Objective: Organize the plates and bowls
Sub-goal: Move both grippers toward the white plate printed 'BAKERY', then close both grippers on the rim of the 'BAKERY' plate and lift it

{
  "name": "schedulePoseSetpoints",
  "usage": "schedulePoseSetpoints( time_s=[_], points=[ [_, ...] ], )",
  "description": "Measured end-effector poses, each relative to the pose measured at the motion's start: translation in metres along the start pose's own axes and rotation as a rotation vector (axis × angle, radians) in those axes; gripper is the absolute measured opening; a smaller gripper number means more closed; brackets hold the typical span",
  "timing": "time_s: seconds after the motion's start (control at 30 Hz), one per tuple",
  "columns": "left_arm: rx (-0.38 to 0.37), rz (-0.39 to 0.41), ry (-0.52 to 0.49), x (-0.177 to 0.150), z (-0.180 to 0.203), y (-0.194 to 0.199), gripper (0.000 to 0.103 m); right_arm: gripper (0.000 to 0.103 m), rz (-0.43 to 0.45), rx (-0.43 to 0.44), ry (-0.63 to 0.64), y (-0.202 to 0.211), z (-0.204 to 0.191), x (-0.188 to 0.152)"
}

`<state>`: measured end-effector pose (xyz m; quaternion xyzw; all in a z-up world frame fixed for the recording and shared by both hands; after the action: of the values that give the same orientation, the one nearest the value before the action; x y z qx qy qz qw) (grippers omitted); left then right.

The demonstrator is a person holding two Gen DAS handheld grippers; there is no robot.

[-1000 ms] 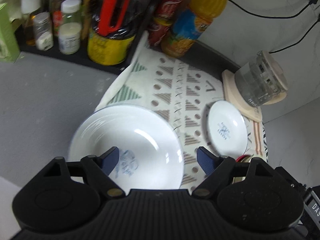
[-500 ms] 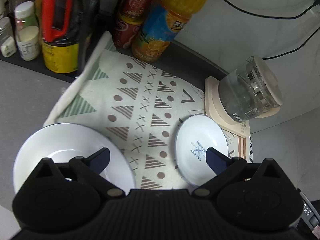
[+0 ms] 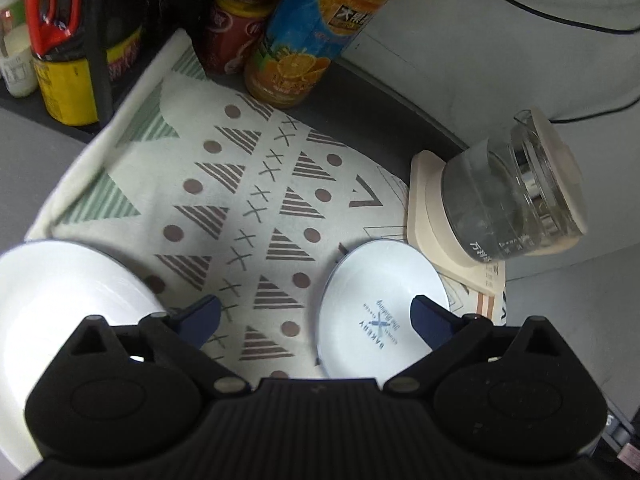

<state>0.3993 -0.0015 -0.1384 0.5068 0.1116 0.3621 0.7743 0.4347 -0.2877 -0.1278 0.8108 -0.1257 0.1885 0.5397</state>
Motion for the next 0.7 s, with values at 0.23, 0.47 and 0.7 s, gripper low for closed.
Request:
schedulePoseSetpoints(
  time_s=[0.23, 0.47, 0.7],
  points=[
    [-0.014, -0.010, 0.058, -0.003, 0.002, -0.030, 0.091, 0.069, -0.126, 0.017, -0.126, -0.039, 0.026, 0.017],
    [-0.027, -0.092, 0.130, -0.004, -0.009, -0.063, 0.052, 0.052, -0.232, 0.010, -0.158, -0.067, 0.042, 0.022],
    [-0.053, -0.141, 0.150, -0.011, -0.010, -0.084, 0.030, 0.031, -0.321, 0.007, -0.202, -0.090, 0.058, 0.022]
  ],
)
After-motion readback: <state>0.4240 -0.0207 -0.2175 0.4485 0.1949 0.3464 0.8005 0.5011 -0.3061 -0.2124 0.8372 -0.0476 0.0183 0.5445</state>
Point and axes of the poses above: each gripper's, at about its wrist camera, not at the fingertips, and y roughly against the way its jaws point, z to its right, x to its top, the point moved 1 cm from there along -y, roughly the way its jaws point, and after that the axes turned 4 degrees about -z, right-handed, at the moved point
